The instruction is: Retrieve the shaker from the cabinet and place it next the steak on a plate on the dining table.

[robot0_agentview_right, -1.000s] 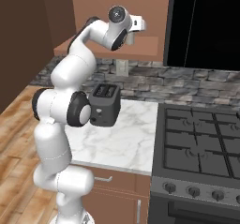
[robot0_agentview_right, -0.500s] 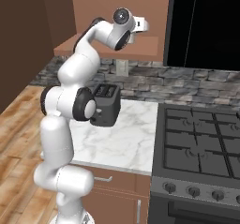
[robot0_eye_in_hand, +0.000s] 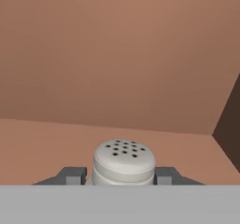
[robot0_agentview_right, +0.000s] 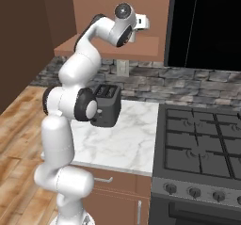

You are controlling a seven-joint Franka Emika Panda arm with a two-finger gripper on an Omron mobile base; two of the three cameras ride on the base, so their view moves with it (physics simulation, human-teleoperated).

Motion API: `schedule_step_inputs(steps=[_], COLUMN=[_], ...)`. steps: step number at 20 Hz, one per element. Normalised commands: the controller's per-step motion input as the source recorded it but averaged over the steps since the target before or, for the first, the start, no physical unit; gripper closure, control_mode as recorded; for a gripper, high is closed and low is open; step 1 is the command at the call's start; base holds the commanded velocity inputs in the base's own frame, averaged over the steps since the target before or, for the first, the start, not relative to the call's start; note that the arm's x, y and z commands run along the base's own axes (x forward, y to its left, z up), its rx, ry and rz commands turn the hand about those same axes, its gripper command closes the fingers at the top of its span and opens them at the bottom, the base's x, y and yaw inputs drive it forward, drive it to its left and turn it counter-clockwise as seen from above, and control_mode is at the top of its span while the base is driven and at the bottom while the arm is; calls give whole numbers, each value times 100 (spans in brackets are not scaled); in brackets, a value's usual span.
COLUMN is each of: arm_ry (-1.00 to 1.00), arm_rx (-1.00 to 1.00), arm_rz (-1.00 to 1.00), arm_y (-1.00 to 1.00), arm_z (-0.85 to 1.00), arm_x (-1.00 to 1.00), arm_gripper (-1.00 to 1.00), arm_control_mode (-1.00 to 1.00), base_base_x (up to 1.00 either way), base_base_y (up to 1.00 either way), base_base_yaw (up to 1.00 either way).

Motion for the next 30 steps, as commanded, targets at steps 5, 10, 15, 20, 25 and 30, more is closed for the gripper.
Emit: schedule_step_inputs(steps=[5,10,15,20,25,30], arm_ry=[-15,-21,-24,-8,0,0], arm_rx=[-1,1,0,0,0,1], arm_rz=[4,7,9,12,14,9], arm_y=[27,0,0,0,1,10], arm_z=[-20,-43,-21,4,-1,-21], arm_x=[-100,-100,-100,-100,-100,-98], arm_gripper=[100,100,100,100,100,100], arm_control_mode=[-100,-100,-100,-100,-100,-100], base_base_x=[0,0,0,0,0,0], base_base_y=[0,0,0,0,0,0], base_base_yaw=[0,0,0,0,0,0])
